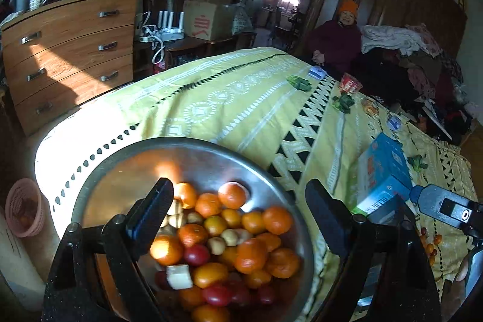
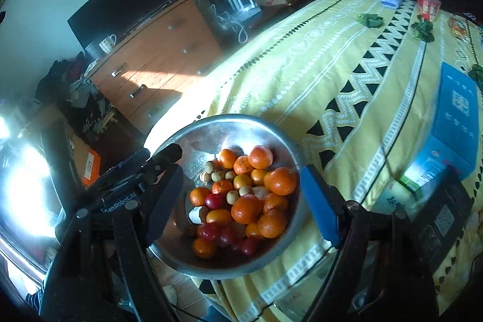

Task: Organize fruits
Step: 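Open both grippers to drop the kiwis into the steel bowl, then move both open tools back over the fruit on the bed cover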

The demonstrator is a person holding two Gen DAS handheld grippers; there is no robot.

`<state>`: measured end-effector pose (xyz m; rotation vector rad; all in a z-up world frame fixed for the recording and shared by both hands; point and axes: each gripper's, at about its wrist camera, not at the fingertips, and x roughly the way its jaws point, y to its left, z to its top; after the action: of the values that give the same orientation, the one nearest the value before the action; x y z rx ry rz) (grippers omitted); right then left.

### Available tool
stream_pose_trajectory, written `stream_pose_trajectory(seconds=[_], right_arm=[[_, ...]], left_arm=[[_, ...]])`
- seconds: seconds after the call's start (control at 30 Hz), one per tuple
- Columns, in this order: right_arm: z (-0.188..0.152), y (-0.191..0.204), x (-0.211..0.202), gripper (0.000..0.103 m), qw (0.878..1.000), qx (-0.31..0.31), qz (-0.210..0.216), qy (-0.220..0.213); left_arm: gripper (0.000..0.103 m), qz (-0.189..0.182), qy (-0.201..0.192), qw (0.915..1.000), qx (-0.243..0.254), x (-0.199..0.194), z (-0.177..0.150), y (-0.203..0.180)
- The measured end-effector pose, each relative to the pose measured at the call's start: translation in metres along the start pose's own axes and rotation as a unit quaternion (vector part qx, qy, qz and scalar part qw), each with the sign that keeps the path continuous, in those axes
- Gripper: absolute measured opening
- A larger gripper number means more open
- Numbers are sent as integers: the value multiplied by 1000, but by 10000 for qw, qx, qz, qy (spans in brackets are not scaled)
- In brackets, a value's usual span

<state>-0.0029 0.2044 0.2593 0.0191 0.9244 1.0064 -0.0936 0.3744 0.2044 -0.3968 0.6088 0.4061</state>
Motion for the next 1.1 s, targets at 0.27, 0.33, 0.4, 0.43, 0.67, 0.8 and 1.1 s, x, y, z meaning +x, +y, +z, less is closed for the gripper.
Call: stream_pose_trajectory(seconds=[0.27, 0.33, 0.4, 0.43, 0.67, 0.8, 1.1], right_arm=[[-53, -91, -124, 83, 9880, 200, -1215, -929], [-75, -115, -147, 85, 9814, 275, -1591, -1042], [-99, -139, -167, 86, 9731, 378, -1962, -1145], [-111, -152, -177, 88, 9684, 500, -2138, -1181], [-189, -230, -222, 91, 9357, 1299, -3057, -1193], [-232, -260, -223, 91, 9275, 1546, -3273, -936], [-282, -288, -201, 91, 9278, 1584, -3347, -453]], left_arm=[[90, -1380, 65, 9822, 1271, -16, -51, -190], [90, -1611, 147, 9731, 1639, -19, -73, -236], [91, -1717, 289, 9647, 1977, -16, -96, -273], [91, -1793, 391, 9603, 2101, -13, -108, -289], [91, -1591, 886, 9488, 2580, 28, -177, -347], [91, -1286, 919, 9547, 2522, 47, -196, -353], [91, -871, 804, 9571, 2645, 69, -219, -357]])
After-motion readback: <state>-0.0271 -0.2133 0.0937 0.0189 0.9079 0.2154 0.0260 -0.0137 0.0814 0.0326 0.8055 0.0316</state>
